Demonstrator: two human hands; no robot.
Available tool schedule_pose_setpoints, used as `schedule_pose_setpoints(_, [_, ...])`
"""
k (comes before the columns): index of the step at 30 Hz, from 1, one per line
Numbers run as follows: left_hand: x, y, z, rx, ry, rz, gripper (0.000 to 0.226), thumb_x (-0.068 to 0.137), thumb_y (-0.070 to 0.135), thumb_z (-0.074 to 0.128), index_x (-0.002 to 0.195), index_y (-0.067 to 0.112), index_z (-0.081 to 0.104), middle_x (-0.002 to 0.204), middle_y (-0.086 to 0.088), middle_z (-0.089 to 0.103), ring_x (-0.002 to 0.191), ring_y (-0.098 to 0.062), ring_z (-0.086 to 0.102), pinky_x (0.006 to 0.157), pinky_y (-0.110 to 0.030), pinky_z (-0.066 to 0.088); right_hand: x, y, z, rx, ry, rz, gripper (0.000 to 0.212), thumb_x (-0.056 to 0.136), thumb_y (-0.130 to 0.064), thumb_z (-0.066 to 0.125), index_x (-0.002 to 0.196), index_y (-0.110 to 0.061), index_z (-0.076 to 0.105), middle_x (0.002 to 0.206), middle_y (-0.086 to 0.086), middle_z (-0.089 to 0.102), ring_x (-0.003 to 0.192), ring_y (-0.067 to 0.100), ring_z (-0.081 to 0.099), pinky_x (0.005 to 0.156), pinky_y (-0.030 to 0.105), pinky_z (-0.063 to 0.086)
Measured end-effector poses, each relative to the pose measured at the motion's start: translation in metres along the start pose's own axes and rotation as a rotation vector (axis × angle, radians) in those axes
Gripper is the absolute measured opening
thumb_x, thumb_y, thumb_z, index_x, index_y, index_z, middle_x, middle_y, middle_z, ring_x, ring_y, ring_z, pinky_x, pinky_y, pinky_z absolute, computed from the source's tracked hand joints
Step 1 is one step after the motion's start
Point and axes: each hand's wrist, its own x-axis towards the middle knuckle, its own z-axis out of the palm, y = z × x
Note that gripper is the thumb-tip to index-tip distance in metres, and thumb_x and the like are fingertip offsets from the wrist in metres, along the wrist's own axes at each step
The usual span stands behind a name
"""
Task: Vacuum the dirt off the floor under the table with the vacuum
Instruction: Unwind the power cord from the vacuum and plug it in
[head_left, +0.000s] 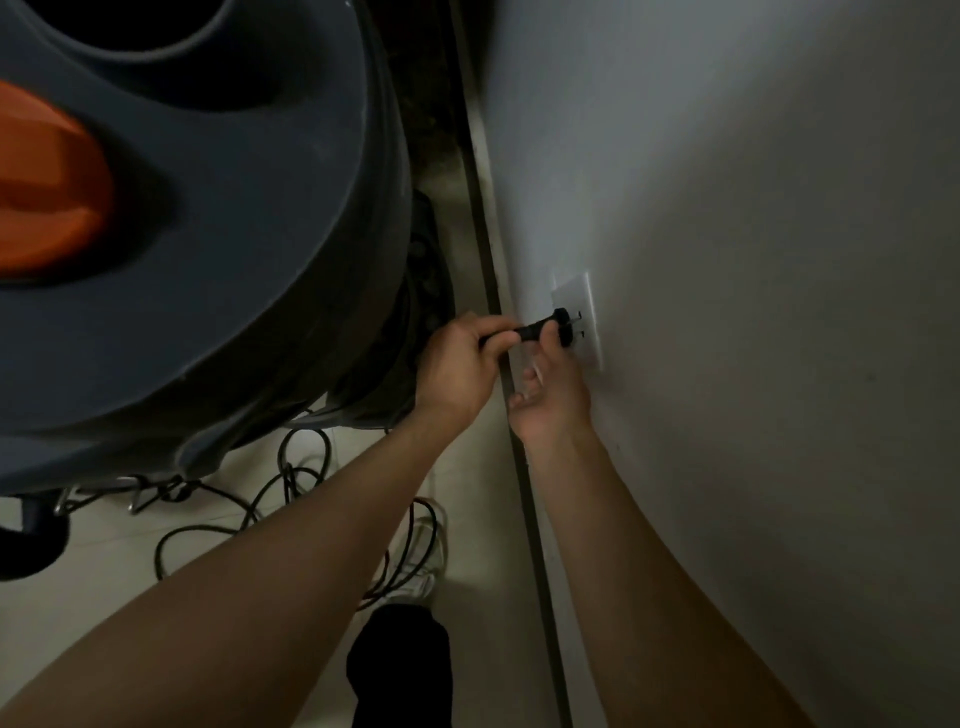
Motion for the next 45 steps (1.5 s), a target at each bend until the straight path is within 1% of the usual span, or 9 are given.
schedule_pose_setpoints(3, [0.004, -0.003, 0.001, -0.018, -0.020, 0.000, 0.019, 0.090, 0.012, 0.059, 0.105, 0.012, 0.071, 0.093, 0.001, 0.060, 0.090, -0.011, 0.056, 0.082, -0.022, 0.043, 0.000, -0.001, 0.001, -0.004, 0.037, -0.013, 0.017, 0.092, -0.037, 0.058, 0.084, -0.022, 0.061, 0.099, -0.007, 0.060, 0.100, 0.010, 0.047, 0.074, 0.024, 0.034])
schedule_pose_setpoints(8, [0.004, -0.006, 0.002, -0.105, -0.078, 0.014, 0.021, 0.088, 0.010, 0.061, 0.107, 0.011, 0.071, 0.097, 0.000, 0.068, 0.095, -0.014, 0.062, 0.088, -0.023, 0.046, 0.002, -0.004, -0.002, -0.042, 0.095, -0.031, 0.014, 0.090, -0.034, 0.061, 0.088, -0.020, 0.061, 0.100, -0.007, 0.060, 0.105, 0.010, 0.050, 0.085, 0.024, 0.035])
schedule_pose_setpoints(12, [0.007, -0.008, 0.003, -0.100, -0.081, 0.034, 0.021, 0.088, 0.011, 0.062, 0.106, 0.011, 0.071, 0.090, 0.007, 0.065, 0.094, -0.014, 0.064, 0.086, -0.022, 0.048, 0.000, -0.006, -0.002, -0.033, 0.113, -0.064, 0.020, 0.093, -0.028, 0.059, 0.104, -0.012, 0.065, 0.082, -0.007, 0.062, 0.075, 0.001, 0.055, 0.058, 0.015, 0.041])
schedule_pose_setpoints(16, [0.011, 0.001, 0.007, 0.013, -0.028, 0.116, 0.020, 0.088, 0.013, 0.061, 0.106, 0.011, 0.072, 0.097, 0.001, 0.070, 0.088, -0.005, 0.058, 0.077, -0.016, 0.044, 0.001, -0.013, 0.004, 0.022, 0.134, -0.063, 0.029, 0.094, -0.027, 0.057, 0.117, -0.009, 0.060, 0.099, 0.000, 0.060, 0.073, 0.000, 0.051, 0.061, 0.021, 0.039])
schedule_pose_setpoints(19, [0.014, 0.004, 0.007, 0.057, -0.001, 0.135, 0.020, 0.089, 0.013, 0.061, 0.106, 0.011, 0.072, 0.100, -0.004, 0.071, 0.093, -0.015, 0.062, 0.080, -0.024, 0.047, -0.001, -0.014, 0.008, 0.076, 0.132, -0.048, 0.018, 0.095, -0.028, 0.056, 0.104, -0.014, 0.061, 0.099, 0.002, 0.060, 0.071, -0.001, 0.050, 0.060, 0.022, 0.038])
schedule_pose_setpoints(23, [0.011, 0.004, 0.008, 0.139, 0.005, 0.188, 0.020, 0.090, 0.013, 0.060, 0.105, 0.012, 0.072, 0.099, -0.005, 0.071, 0.088, -0.010, 0.057, 0.073, -0.020, 0.041, -0.005, -0.015, 0.009, 0.144, 0.113, -0.047, 0.028, 0.095, -0.025, 0.055, 0.119, -0.010, 0.060, 0.115, 0.005, 0.063, 0.076, -0.001, 0.052, 0.074, 0.020, 0.040])
schedule_pose_setpoints(27, [0.012, 0.008, 0.005, 0.091, -0.032, 0.129, 0.020, 0.091, 0.012, 0.059, 0.106, 0.012, 0.072, 0.104, -0.003, 0.071, 0.095, -0.012, 0.062, 0.079, -0.017, 0.045, -0.008, -0.017, 0.012, 0.173, 0.141, -0.039, 0.035, 0.095, -0.024, 0.056, 0.124, -0.004, 0.058, 0.095, 0.000, 0.064, 0.078, 0.004, 0.055, 0.071, 0.021, 0.043])
schedule_pose_setpoints(33, [0.005, 0.017, 0.007, 0.045, -0.074, -0.041, 0.027, 0.093, 0.001, 0.051, 0.112, 0.009, 0.068, 0.102, 0.000, 0.070, 0.088, 0.001, 0.056, 0.079, -0.009, 0.045, -0.018, -0.017, 0.023, 0.343, 0.158, 0.049, 0.038, 0.100, -0.026, 0.047, 0.130, -0.003, 0.052, 0.122, 0.006, 0.061, 0.116, 0.017, 0.050, 0.111, 0.039, 0.032])
schedule_pose_setpoints(45, [0.015, 0.007, 0.008, 0.005, -0.128, -0.009, 0.020, 0.091, 0.007, 0.055, 0.102, 0.011, 0.072, 0.100, -0.005, 0.069, 0.098, -0.016, 0.061, 0.089, -0.027, 0.047, -0.016, -0.014, 0.008, 0.110, 0.150, -0.035, 0.033, 0.097, -0.021, 0.052, 0.126, -0.005, 0.054, 0.130, 0.008, 0.056, 0.123, 0.016, 0.049, 0.093, 0.033, 0.035])
